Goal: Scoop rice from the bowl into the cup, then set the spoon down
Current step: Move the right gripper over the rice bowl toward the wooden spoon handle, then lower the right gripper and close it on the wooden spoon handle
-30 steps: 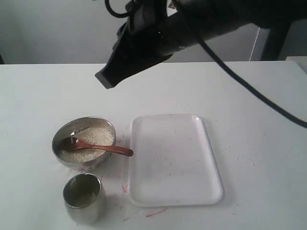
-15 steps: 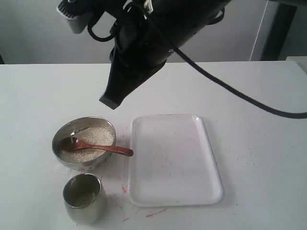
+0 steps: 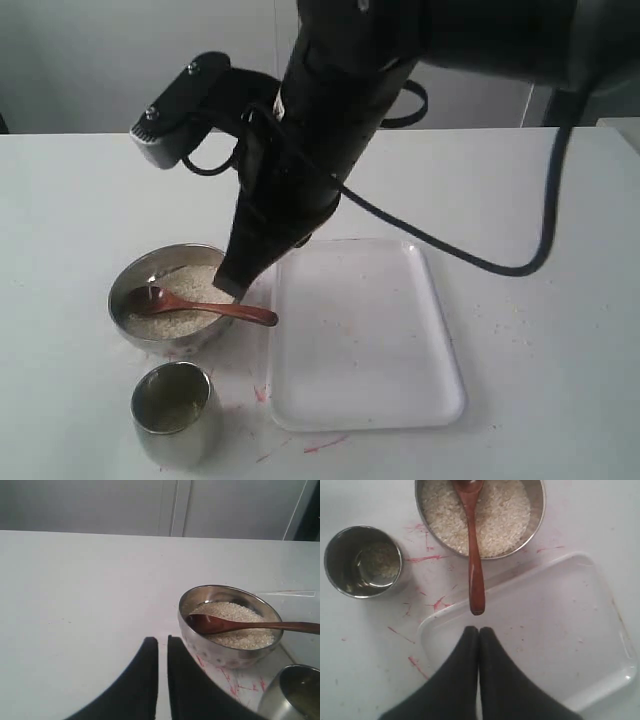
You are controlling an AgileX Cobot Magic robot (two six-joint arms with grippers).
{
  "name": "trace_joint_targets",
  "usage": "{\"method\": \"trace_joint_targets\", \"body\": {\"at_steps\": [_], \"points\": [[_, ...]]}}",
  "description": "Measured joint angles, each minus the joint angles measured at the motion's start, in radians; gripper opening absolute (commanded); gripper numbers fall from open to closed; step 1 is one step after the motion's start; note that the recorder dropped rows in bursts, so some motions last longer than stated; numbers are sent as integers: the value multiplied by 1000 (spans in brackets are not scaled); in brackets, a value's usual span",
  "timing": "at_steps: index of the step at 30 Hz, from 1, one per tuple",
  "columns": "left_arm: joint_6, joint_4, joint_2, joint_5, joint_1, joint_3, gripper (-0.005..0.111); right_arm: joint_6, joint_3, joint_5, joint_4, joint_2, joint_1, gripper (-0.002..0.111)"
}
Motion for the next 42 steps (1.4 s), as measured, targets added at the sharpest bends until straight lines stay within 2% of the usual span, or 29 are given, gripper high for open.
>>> {"method": "trace_joint_targets", "body": {"at_steps": [1,2,3,5,8,12,16,21,42], "points": [[0,0,0,0,0,0,14,4,0,0,16,22,0,9],[0,0,0,0,0,0,14,4,0,0,22,33,0,18],[0,0,0,0,0,0,14,5,0,-2,29,53,0,22],[0,0,0,0,0,0,14,5,0,-6,35,80,0,39],[0,0,0,0,0,0,14,5,0,-27,39,126,0,49],[0,0,0,0,0,0,14,5,0,-49,39,171,0,50],[0,0,0,0,0,0,14,5,0,-85,41,212,0,56],[0,0,0,0,0,0,14,5,0,-161,39,239,0,56],[0,0,0,0,0,0,14,8,0,-189,-33,315,0,55]]}}
